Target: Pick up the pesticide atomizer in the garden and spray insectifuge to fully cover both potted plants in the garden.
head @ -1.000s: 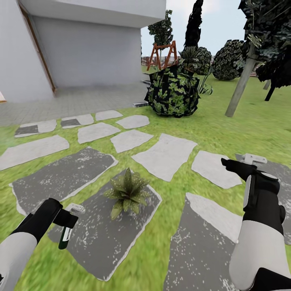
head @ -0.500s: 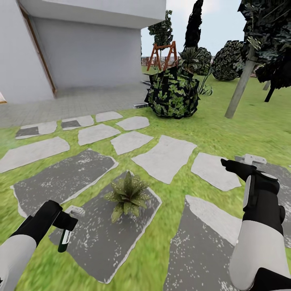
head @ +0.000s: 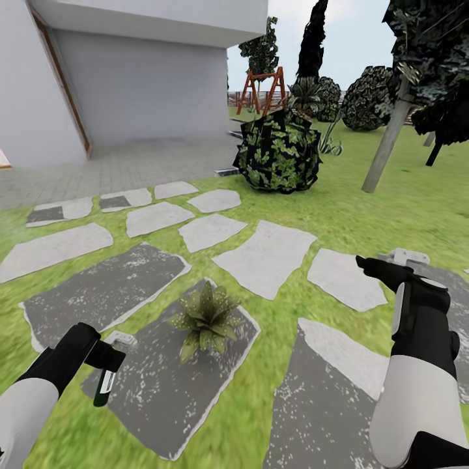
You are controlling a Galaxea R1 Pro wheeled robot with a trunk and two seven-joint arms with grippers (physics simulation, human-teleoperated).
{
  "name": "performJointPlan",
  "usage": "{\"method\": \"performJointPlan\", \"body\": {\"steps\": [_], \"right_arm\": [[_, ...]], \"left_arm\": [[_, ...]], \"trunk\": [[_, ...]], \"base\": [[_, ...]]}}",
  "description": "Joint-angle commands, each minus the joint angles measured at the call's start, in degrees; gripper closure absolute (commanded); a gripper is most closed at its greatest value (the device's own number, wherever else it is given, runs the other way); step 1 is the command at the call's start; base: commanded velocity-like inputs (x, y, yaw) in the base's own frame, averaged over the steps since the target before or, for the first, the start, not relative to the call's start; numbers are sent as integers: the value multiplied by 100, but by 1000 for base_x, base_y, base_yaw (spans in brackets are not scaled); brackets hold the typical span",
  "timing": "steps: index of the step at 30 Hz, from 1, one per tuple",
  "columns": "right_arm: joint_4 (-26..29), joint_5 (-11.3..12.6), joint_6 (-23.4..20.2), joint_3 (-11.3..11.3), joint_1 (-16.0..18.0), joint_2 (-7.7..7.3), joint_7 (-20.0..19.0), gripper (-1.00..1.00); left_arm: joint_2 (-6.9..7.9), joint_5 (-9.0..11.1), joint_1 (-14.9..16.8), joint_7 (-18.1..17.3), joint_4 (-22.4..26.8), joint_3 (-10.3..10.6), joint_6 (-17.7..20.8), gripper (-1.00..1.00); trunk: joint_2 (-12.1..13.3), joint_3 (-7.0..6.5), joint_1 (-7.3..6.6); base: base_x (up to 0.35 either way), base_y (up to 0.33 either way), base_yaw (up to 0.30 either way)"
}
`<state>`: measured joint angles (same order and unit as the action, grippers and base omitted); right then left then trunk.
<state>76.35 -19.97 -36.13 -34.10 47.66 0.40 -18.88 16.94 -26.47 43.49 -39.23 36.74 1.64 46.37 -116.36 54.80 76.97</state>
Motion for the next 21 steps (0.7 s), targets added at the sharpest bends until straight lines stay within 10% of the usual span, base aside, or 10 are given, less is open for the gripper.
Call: {"method": "performJointPlan", "body": {"steps": [1, 7, 11, 15, 21], "right_arm": [[8, -60, -13, -15, 6, 4, -54, -100], [20, -176, -8, -16, 6, -2, -58, -100], [20, -223, -162, 1532, 26, -53, -451, -100], [14, -219, -361, 2005, 32, -74, -843, -100], [23, -270, -939, 2175, 40, -77, -3616, -100]], "left_arm": [[7, -52, 5, -49, 8, 26, -2, 100], [19, -52, 10, -55, 8, 86, -255, 100], [27, -52, 32, -386, 8, 92, -989, 100], [34, -59, 56, -1527, 14, 91, -1411, 100], [34, -71, 71, -2196, 23, 183, -2127, 100]], "trunk": [[39, -13, -23], [280, -121, -155], [440, -193, -243], [601, -264, -331], [841, -372, -463]], "base": [[0, 0, 0], [0, 0, 0], [0, 0, 0], [0, 0, 0], [0, 0, 0]]}}
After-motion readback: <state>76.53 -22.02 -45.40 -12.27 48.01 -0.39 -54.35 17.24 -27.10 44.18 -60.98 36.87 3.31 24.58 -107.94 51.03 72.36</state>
